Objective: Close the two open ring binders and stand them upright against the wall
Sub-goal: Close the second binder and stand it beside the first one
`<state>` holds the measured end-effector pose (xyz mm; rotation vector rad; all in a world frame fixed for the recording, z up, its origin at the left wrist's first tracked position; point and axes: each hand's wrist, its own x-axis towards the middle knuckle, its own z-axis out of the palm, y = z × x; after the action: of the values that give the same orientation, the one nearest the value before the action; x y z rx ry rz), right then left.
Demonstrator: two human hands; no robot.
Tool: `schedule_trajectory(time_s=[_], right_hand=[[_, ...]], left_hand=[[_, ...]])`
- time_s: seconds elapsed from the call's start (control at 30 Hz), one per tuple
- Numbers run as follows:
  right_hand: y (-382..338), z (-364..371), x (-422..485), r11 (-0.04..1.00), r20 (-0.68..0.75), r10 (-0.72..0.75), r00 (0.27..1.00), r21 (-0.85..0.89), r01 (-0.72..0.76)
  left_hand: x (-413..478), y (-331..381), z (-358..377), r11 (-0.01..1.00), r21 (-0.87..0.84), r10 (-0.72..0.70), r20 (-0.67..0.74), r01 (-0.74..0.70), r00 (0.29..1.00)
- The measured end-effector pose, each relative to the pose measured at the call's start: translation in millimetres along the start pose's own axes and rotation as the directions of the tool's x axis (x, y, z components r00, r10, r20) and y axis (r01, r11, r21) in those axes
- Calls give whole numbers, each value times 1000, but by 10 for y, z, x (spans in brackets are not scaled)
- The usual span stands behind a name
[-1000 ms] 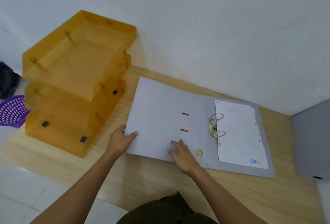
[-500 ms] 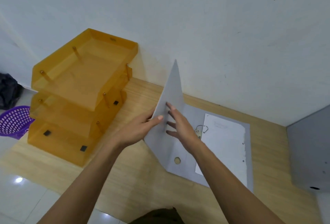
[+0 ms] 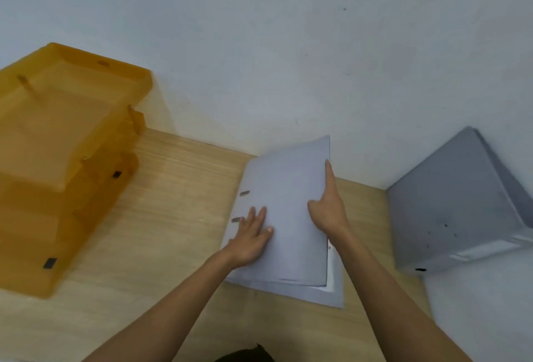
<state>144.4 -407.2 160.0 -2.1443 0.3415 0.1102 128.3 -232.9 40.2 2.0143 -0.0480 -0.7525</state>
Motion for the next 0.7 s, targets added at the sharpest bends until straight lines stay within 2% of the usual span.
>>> schedule_trajectory(time_s=[0.1, 0.2, 0.27, 0.37, 0.43, 0.57, 0.7], right_hand=[[462, -202, -41, 1000, -64, 20, 998, -4, -20], [985, -434, -110, 986, -83, 154, 985, -48, -159], [1347, -497, -179, 951, -67, 288, 955, -97, -293], [1631, -424, -248, 886, 54, 446, 893, -171, -432], [1731, -318, -284, 880, 160, 458, 874, -221, -420], [1790, -44, -424, 903, 355, 402, 844, -304, -302], [1970, 30, -615, 909, 414, 368, 833, -347, -230]], left_hand=[[27, 31, -36, 974, -221, -74, -93, 52, 993], [-11, 80, -58, 908, -399, -193, -128, 128, 973], [-27, -6, 16, 912, -354, -254, -90, 207, 963], [-101, -125, 304, 926, -303, -269, -113, 224, 957], [-182, -143, 513, 929, -295, -273, -148, 221, 950], [-301, -183, 823, 931, -308, -252, -150, 197, 956], [-329, -124, 960, 927, -315, -275, -200, 203, 940]])
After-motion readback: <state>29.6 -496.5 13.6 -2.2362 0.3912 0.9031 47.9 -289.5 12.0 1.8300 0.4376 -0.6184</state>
